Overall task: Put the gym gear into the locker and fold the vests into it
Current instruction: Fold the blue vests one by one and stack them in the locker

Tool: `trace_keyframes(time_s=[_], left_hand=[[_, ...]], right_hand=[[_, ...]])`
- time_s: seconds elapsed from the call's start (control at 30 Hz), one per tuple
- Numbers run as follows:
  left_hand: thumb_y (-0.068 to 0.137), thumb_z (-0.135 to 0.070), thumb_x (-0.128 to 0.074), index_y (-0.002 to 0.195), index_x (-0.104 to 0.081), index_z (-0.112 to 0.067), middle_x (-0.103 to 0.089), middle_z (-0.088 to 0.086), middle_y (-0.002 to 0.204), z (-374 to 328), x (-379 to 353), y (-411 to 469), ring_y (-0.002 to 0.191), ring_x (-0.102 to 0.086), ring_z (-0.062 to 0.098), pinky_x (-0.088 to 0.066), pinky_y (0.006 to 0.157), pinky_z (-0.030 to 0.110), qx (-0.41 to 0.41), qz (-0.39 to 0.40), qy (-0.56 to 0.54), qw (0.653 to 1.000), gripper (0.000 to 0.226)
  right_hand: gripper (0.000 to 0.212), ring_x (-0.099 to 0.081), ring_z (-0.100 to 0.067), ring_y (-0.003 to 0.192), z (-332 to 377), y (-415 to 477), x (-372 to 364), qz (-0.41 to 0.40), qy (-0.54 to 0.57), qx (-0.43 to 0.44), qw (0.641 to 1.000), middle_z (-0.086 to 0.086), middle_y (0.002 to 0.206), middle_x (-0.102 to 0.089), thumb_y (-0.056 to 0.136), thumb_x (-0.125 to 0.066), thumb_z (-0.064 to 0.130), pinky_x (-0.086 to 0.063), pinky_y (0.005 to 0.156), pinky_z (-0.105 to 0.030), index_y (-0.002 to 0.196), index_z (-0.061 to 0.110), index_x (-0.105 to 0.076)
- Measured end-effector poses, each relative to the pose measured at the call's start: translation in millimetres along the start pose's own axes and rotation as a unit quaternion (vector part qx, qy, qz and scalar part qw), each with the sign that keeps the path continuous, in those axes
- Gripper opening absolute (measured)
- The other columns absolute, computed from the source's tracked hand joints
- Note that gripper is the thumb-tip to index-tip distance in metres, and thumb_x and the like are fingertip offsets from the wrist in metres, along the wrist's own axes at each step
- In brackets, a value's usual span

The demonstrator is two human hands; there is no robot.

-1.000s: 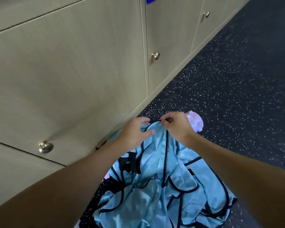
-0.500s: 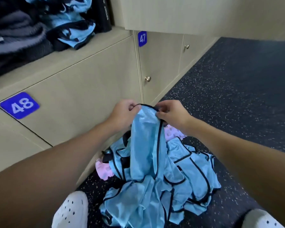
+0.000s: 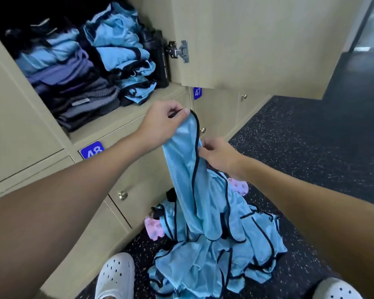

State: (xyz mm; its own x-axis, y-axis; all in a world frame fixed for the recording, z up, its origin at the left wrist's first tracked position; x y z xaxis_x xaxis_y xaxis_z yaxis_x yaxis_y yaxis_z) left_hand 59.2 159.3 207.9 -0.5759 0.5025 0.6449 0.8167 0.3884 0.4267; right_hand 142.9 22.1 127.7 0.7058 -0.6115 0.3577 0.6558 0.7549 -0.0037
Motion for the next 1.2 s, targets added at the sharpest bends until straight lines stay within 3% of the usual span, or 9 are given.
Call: trace_keyframes(time_s=[0.17,0.27,0.4,0.53,0.63,0.8,0.9,1.0,1.2], left_hand=[[0.097,-0.021,-0.060,0.072,-0.063,-0.001,-0.049,-0.001,0.059,17.6,2.4,-13.1,0.053,-0.038,0.007,-0.033,0.053,0.022,0.053,-0.030,0.028,0.998,0.032],[0.094,-0.023,-0.060,0.069,-0.063,-0.010,-0.055,-0.001,0.064,45.9,-12.5,-25.0,0.058,-0.047,0.011,-0.036,0.058,0.026,0.132,0.034,0.093,0.986,0.028],[0.087,-0.031,-0.057,0.071,-0.066,-0.011,-0.066,0.004,0.071,89.4,-40.8,-50.5,0.067,-0.061,0.021,-0.049,0.067,0.034,0.205,0.143,0.159,0.955,0.026],[0.080,-0.027,-0.054,0.076,-0.068,-0.011,-0.069,0.004,0.073,118.2,-80.3,-63.7,0.074,-0.065,0.026,-0.056,0.073,0.040,0.205,0.190,0.179,0.943,0.022],[0.082,-0.019,-0.055,0.062,-0.059,-0.014,-0.061,-0.002,0.064,129.0,-120.3,-71.2,0.065,-0.057,0.022,-0.052,0.067,0.036,0.192,0.239,0.170,0.937,0.022],[0.088,-0.019,-0.061,0.082,-0.072,-0.013,-0.072,0.002,0.081,139.3,-195.0,-76.0,0.078,-0.066,0.023,-0.055,0.075,0.037,0.165,0.287,0.118,0.936,0.014],[0.090,-0.021,-0.061,0.089,-0.071,-0.015,-0.072,0.004,0.093,138.8,-242.5,-81.3,0.090,-0.065,0.026,-0.054,0.081,0.039,0.125,0.319,0.116,0.932,0.012],[0.093,-0.029,-0.063,0.111,-0.070,-0.018,-0.067,0.002,0.115,138.3,-281.1,-86.8,0.111,-0.060,0.025,-0.045,0.098,0.040,0.044,0.352,0.151,0.923,0.023],[0.101,-0.041,-0.050,0.139,-0.050,-0.030,-0.068,-0.003,0.119,144.0,-309.6,-97.6,0.116,-0.056,0.022,-0.025,0.106,0.037,0.033,0.413,0.246,0.876,0.040]], right_hand=[[0.027,-0.053,-0.017,0.070,2.3,-11.3,-1.5,-0.028,-0.004,0.007,1.000,-0.014,0.085,-0.062,0.102,-0.049,0.016,-0.041,0.064,-0.021,0.101,-0.007,-0.063],[0.023,-0.053,-0.007,0.065,-21.1,-18.2,-2.0,0.004,-0.049,-0.019,0.999,-0.006,0.087,-0.067,0.103,-0.048,0.017,-0.039,0.054,-0.008,0.103,0.000,-0.064],[0.023,-0.051,-0.011,0.065,-71.4,-12.9,-3.0,0.009,-0.063,-0.071,0.995,-0.011,0.083,-0.065,0.101,-0.051,0.016,-0.039,0.054,-0.015,0.098,-0.003,-0.065],[0.018,-0.057,-0.016,0.075,-127.6,-2.1,-3.5,0.011,-0.100,-0.127,0.987,-0.004,0.080,-0.064,0.095,-0.054,0.017,-0.052,0.074,-0.034,0.080,0.015,-0.064],[0.012,-0.054,-0.018,0.085,-164.2,0.6,0.5,0.039,-0.154,-0.144,0.977,-0.004,0.090,-0.059,0.097,-0.054,0.012,-0.043,0.077,-0.025,0.087,0.017,-0.059],[0.017,-0.056,-0.019,0.085,-234.6,-4.5,18.1,-0.008,-0.185,-0.184,0.965,-0.002,0.089,-0.060,0.092,-0.056,0.005,-0.040,0.072,-0.023,0.083,0.020,-0.060],[0.021,-0.063,-0.027,0.098,-277.6,-12.0,29.4,-0.001,-0.200,-0.214,0.956,-0.005,0.104,-0.062,0.089,-0.060,0.005,-0.049,0.079,-0.032,0.107,0.014,-0.066],[0.044,-0.060,-0.027,0.102,-304.0,-20.8,35.7,-0.004,-0.170,-0.256,0.952,-0.009,0.119,-0.057,0.091,-0.067,0.016,-0.051,0.078,-0.035,0.133,0.016,-0.054],[0.053,-0.059,-0.024,0.100,-329.5,-14.3,35.8,-0.060,-0.083,-0.305,0.947,-0.019,0.123,-0.063,0.094,-0.065,0.020,-0.044,0.084,-0.030,0.140,0.005,-0.046]])
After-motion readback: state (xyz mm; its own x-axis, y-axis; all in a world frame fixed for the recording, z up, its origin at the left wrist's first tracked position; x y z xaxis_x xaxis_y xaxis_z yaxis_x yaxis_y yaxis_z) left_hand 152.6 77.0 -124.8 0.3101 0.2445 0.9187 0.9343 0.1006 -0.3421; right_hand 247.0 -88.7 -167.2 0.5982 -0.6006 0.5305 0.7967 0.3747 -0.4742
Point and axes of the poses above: each hand's wrist, its own y-axis towards the middle knuckle, its own x-axis out of the back of the hand, z = x × y, the point moved 1 cm from there along y, towards the middle knuckle
